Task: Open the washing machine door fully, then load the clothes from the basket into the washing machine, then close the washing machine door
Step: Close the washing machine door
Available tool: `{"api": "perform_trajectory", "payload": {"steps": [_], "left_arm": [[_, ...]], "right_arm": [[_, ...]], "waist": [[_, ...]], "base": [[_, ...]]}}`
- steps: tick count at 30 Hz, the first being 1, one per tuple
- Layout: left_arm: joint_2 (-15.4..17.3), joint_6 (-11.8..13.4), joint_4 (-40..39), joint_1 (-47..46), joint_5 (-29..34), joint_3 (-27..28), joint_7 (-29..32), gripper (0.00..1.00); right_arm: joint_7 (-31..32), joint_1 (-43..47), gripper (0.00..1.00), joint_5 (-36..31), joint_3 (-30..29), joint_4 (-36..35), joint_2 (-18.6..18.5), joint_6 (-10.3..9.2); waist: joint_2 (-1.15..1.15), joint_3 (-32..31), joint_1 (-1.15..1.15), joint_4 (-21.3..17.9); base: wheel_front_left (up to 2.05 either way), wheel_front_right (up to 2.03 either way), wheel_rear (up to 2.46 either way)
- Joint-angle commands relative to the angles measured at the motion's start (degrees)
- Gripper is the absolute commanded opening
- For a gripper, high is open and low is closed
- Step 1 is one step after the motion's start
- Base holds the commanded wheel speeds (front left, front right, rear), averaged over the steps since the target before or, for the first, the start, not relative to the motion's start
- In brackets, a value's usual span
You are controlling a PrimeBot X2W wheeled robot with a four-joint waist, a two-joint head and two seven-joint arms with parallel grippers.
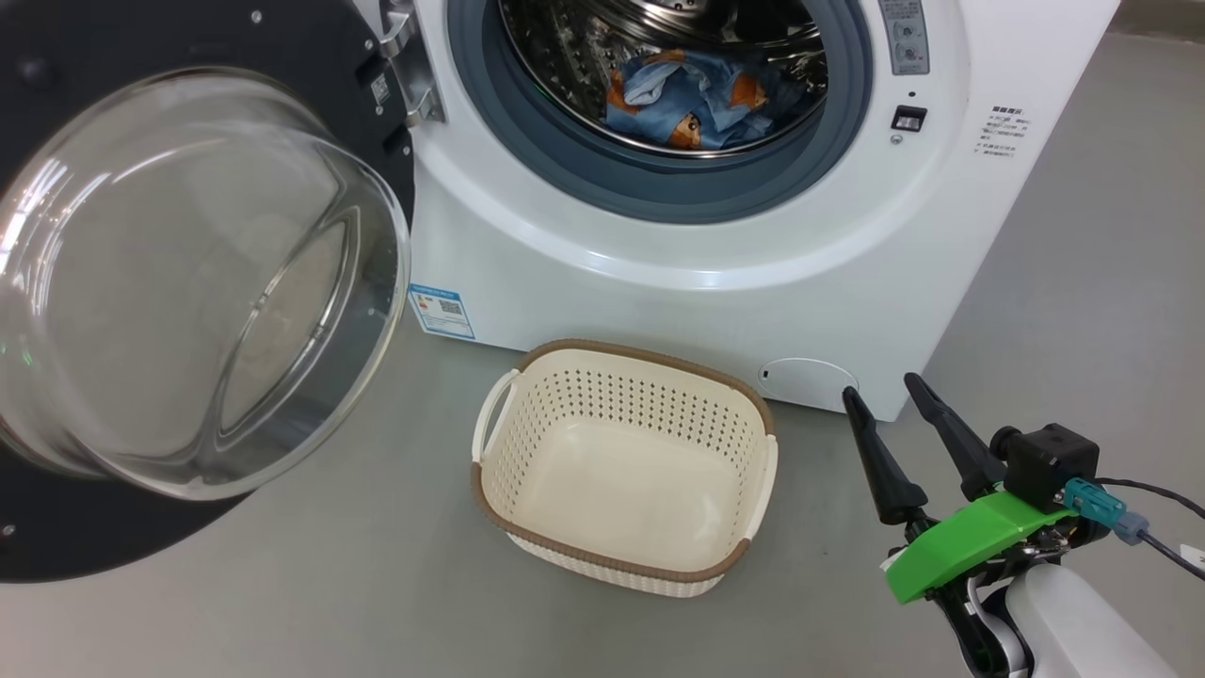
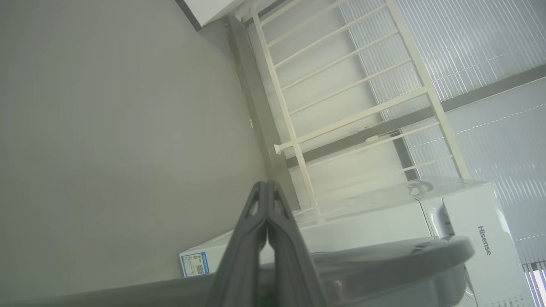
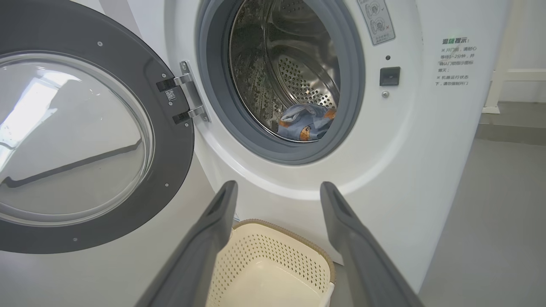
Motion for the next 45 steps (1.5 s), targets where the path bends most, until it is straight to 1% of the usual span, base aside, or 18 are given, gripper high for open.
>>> {"api": "perform_trajectory", "payload": {"steps": [1,4,7,13,16,19,22,25,28,33,36,41,42,45], "left_arm": [[4.62,0.03,-0.15,-1.60,-0.17,0.22,2.07,0.00],[4.87,-0.12,1.09,-1.55,-0.46,-1.05,6.67,0.00],[5.27,-1.08,1.19,-0.73,-0.46,-3.43,13.83,0.00],[5.44,-2.44,-1.93,1.45,-2.14,-6.35,27.31,0.00],[5.51,-1.95,-4.67,3.16,-3.36,-7.18,33.36,0.00],[4.64,-0.61,-7.93,4.43,-5.36,-7.17,38.17,0.00],[3.39,1.52,-12.22,6.62,-6.23,-8.12,42.10,0.00],[1.42,4.62,-17.53,8.95,-7.84,-8.42,45.42,0.00],[-0.58,8.42,-23.76,11.44,-9.44,-8.50,48.06,0.00],[-4.18,15.65,-34.64,15.71,-11.86,-8.65,51.17,0.00],[-5.64,18.96,-40.69,17.93,-12.70,-8.70,52.13,0.00],[-8.59,22.98,-49.30,20.25,-13.81,-9.19,52.62,0.00],[-8.59,22.98,-49.30,20.25,-13.81,-9.19,52.62,0.00],[-9.75,24.34,-52.48,21.46,-13.66,-9.68,52.31,0.00]], "right_arm": [[-0.46,-1.31,1.00,-0.10,0.29,-0.92,-0.44,0.26],[-0.46,-1.17,1.00,-0.13,0.01,-0.79,-0.34,0.26],[-0.46,-0.89,1.00,-0.19,-0.12,-0.72,-0.11,0.26],[-0.46,0.44,1.00,-0.14,-0.75,-0.27,0.62,0.26],[-0.46,0.92,1.00,-0.12,-0.84,0.07,1.09,0.26],[-0.46,1.13,1.00,-0.03,-0.70,0.30,1.55,0.26],[-0.46,1.27,1.00,0.08,-0.50,0.46,1.97,0.26],[-0.46,1.51,1.00,0.14,-0.45,0.51,2.32,0.26],[-0.46,1.76,1.00,0.18,-0.30,0.45,2.57,0.26],[-0.46,2.39,1.00,0.31,-0.39,0.29,3.05,0.26],[-0.46,2.44,1.00,0.31,-0.51,0.16,3.43,0.26],[-0.46,2.71,1.00,0.12,-1.03,-0.30,3.88,0.26],[-0.46,2.71,1.00,0.12,-1.03,-0.30,3.88,0.26],[-0.46,2.61,1.00,0.08,-1.23,-0.43,4.09,0.26]], "waist": [[0.00,-0.22,0.00,-0.11],[0.00,-0.56,0.00,-0.05],[0.00,-1.06,0.00,0.07],[0.00,-2.43,0.00,1.05],[0.00,-3.15,0.00,1.41],[0.00,-3.80,0.00,1.75],[0.00,-4.29,0.00,1.90],[0.00,-4.76,0.00,1.84],[0.00,-5.11,0.00,1.55],[0.00,-5.63,0.00,0.73],[0.00,-5.82,0.00,-0.29],[0.00,-6.05,0.00,-2.38],[0.00,-6.05,0.00,-2.38],[0.00,-6.03,0.00,-4.10]], "base": [[0.00,0.00,0.00],[0.00,0.00,0.00],[0.00,0.00,0.00],[0.00,0.00,0.00],[0.00,0.00,0.00],[0.00,0.00,0.00],[0.00,0.00,0.00],[0.00,0.00,0.00],[0.00,0.00,0.00],[0.00,0.00,0.00],[0.00,0.00,0.00],[0.00,0.00,0.00],[0.00,0.00,0.00],[0.00,0.00,0.00]]}}
